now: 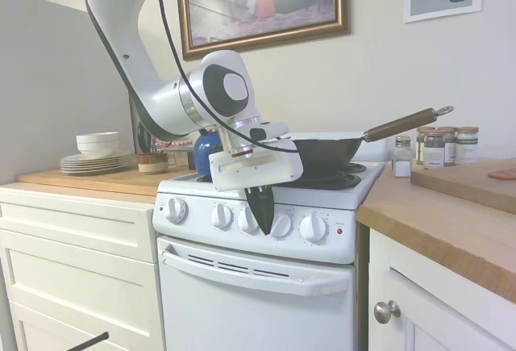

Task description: Turn on the stove on the top right

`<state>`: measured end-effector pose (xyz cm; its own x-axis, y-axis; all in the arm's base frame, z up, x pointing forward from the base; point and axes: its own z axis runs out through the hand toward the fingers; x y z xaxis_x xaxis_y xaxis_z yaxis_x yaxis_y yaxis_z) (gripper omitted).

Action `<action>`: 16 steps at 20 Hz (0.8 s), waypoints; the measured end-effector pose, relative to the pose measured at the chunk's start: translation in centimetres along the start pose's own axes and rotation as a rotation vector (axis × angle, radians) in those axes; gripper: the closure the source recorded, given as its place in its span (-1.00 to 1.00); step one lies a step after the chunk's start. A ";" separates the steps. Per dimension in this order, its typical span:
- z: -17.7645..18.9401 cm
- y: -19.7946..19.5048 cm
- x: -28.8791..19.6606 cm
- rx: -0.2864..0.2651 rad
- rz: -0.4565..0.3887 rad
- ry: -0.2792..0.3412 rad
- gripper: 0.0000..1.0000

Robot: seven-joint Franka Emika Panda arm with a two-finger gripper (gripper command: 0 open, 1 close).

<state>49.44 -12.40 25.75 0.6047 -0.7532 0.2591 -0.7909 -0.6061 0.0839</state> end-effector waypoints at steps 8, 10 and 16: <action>0.1 -0.3 -0.6 -0.020 0.000 0.032 1.00; 0.1 -0.3 -0.6 -0.018 0.001 0.028 1.00; -0.4 -0.1 -0.6 -0.010 -0.001 0.027 1.00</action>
<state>49.17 -11.79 25.93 0.6028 -0.7454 0.2846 -0.7913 -0.6043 0.0933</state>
